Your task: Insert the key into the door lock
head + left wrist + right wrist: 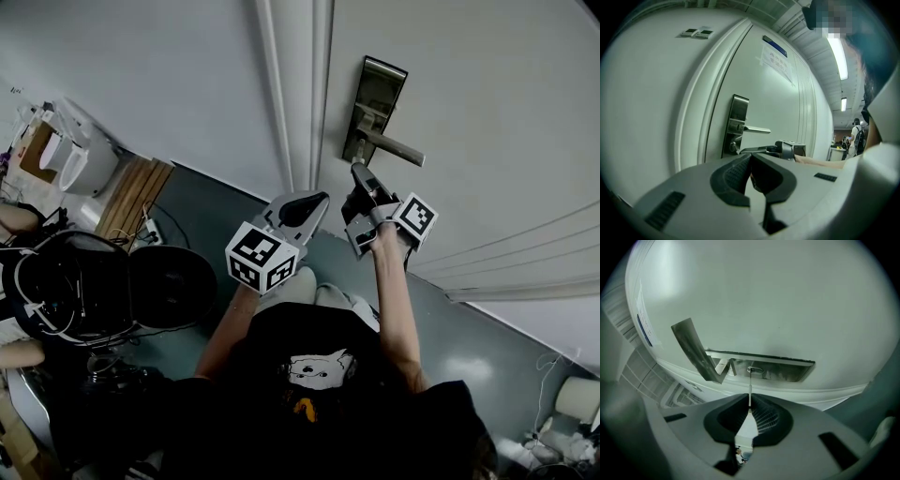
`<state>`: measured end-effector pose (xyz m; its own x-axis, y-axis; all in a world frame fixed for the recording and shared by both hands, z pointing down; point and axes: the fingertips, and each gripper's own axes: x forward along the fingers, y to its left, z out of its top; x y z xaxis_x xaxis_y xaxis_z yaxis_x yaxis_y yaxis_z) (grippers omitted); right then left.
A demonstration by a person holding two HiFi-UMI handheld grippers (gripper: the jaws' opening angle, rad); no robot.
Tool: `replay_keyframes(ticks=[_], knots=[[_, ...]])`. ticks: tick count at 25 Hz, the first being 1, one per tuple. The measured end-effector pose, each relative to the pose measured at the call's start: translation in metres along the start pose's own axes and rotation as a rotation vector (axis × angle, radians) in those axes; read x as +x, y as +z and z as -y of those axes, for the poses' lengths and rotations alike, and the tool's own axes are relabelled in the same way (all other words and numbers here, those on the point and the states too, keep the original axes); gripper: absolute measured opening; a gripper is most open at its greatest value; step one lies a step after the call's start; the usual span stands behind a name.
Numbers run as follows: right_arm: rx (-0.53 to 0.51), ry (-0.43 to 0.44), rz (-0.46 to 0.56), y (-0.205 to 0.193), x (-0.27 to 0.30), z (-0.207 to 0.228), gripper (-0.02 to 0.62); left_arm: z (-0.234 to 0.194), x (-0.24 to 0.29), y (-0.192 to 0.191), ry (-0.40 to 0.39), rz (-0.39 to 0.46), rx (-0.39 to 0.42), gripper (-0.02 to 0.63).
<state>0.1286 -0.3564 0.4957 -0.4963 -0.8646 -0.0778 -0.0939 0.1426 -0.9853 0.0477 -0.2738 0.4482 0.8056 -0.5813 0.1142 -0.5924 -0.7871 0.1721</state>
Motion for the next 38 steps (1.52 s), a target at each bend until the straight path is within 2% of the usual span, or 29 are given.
replay_keyframes(ticks=[14,19,23,29,32,38], knots=[[0.122,0.023,0.027,0.006,0.008,0.001,0.02,0.0,0.001,0.008,0.006,0.002,0.004,0.009],[0.273,0.076,0.049,0.007,0.01,-0.001,0.022,-0.002,0.0,0.007,0.014,0.004,0.0,0.009],[0.253,0.077,0.052,0.006,0.009,0.001,0.021,-0.001,-0.001,0.008,0.01,-0.002,-0.005,0.009],[0.311,0.11,0.059,0.005,0.011,-0.005,0.025,0.002,0.002,0.014,-0.005,0.007,-0.002,0.009],[0.298,0.117,0.047,0.004,0.012,-0.007,0.025,0.005,0.002,0.014,-0.011,0.004,0.004,0.009],[0.298,0.126,0.09,0.016,0.02,-0.009,0.025,0.004,-0.004,0.018,-0.009,-0.005,0.007,0.009]])
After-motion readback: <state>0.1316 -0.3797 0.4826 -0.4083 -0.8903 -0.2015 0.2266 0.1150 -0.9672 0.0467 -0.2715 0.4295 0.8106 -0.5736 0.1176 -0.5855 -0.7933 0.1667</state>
